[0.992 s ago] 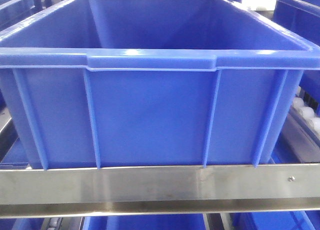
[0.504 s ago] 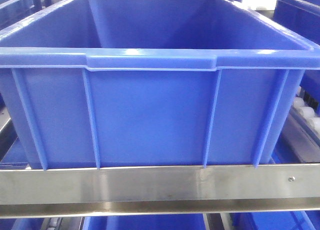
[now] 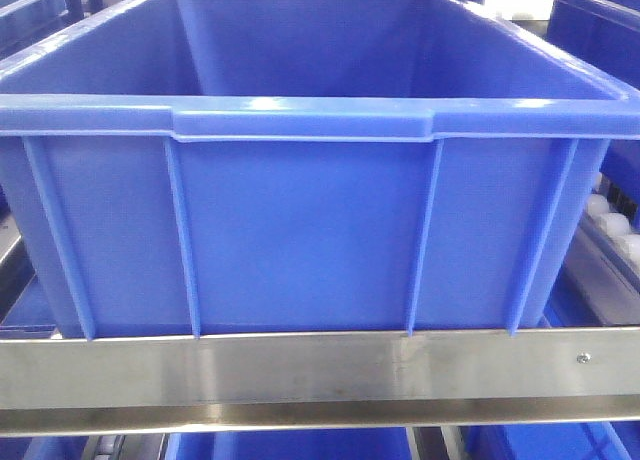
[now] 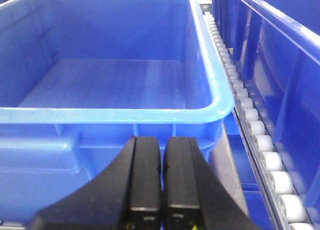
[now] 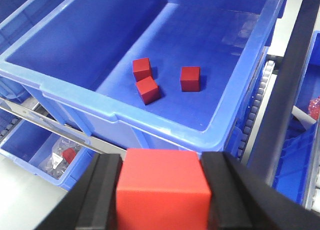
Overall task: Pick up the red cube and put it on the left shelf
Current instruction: 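Stop in front of the blue crate holding red cubes, then lower the red cube into the blue crate with the right gripper, then open the right gripper to release the red cube in the crate, then raise the empty right gripper out of the blue crate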
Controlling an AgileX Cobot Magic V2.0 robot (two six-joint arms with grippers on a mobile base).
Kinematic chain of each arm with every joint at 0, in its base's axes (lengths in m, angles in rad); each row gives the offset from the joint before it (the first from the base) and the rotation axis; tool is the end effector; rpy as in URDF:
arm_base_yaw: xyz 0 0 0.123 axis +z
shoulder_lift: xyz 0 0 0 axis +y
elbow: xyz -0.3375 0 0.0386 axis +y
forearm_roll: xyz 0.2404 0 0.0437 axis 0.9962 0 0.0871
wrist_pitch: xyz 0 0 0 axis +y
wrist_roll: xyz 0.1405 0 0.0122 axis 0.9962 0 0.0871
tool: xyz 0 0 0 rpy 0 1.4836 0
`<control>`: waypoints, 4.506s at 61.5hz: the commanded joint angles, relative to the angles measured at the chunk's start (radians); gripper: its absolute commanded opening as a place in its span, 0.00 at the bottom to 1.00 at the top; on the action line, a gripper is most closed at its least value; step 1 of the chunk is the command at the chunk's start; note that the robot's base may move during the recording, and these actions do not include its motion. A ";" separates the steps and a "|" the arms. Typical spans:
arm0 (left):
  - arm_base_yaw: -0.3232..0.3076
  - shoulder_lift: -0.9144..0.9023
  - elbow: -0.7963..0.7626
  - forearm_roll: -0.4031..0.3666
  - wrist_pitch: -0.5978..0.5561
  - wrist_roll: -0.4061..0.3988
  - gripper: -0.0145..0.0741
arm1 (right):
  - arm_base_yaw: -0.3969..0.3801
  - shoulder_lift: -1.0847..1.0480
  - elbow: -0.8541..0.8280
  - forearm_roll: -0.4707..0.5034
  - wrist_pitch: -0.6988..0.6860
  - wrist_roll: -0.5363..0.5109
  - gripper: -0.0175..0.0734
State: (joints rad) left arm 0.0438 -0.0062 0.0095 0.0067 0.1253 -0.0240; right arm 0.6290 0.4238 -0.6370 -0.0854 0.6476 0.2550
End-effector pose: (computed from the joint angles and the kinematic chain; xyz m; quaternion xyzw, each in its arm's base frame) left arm 0.0437 0.0020 0.1965 -0.0223 0.7212 0.0095 0.6923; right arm 0.0580 0.0332 0.3428 -0.1649 0.8012 0.2087 0.5361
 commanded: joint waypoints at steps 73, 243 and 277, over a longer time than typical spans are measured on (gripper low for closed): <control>0.002 -0.017 0.023 -0.007 -0.086 -0.001 0.28 | -0.002 0.955 -0.849 -0.014 0.363 -0.147 0.38; 0.002 -0.017 0.023 -0.007 -0.086 -0.001 0.28 | -0.054 0.471 -0.439 -0.049 -0.054 -0.138 0.25; 0.002 -0.017 0.023 -0.007 -0.086 -0.001 0.28 | -0.054 -0.106 0.114 -0.048 -0.329 -0.138 0.25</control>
State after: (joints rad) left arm 0.0438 -0.0062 0.0095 0.0067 0.1253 -0.0240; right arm 0.5823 0.3421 -0.5158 -0.1193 0.4165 0.1185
